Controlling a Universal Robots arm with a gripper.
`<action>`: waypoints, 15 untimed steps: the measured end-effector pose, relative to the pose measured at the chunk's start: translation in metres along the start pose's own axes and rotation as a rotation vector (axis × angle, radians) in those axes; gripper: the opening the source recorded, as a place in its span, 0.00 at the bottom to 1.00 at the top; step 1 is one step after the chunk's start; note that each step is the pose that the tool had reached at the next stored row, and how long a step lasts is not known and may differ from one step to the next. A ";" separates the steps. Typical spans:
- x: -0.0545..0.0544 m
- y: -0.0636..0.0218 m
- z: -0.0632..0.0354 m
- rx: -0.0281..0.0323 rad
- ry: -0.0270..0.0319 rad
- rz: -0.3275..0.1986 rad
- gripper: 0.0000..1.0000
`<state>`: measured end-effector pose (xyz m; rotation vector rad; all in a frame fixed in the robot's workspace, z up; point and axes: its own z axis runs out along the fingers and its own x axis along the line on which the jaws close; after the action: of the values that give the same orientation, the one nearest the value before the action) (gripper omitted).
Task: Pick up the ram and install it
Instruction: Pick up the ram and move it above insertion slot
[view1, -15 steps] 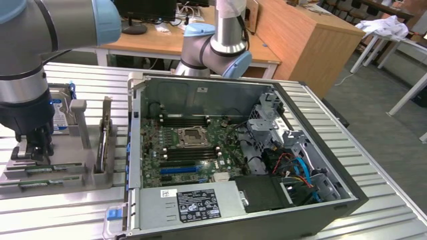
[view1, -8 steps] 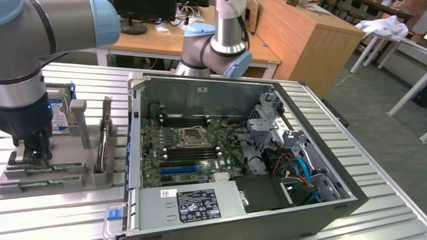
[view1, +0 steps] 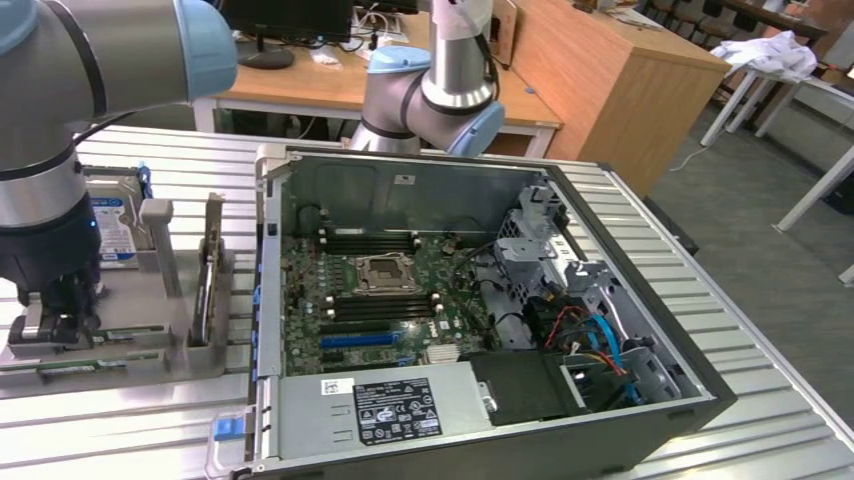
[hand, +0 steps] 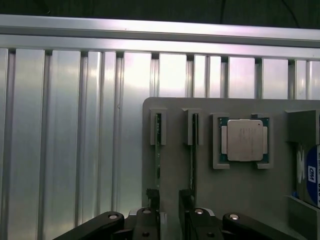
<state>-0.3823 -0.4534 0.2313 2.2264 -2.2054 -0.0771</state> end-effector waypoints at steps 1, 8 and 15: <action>0.001 0.0001 0.0000 0.0000 0.0000 0.000 0.30; 0.005 0.0004 -0.0002 0.0000 0.0000 0.000 0.30; 0.006 0.0002 0.0049 0.0001 -0.0001 0.000 0.30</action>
<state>-0.3827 -0.4589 0.2263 2.2265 -2.2054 -0.0771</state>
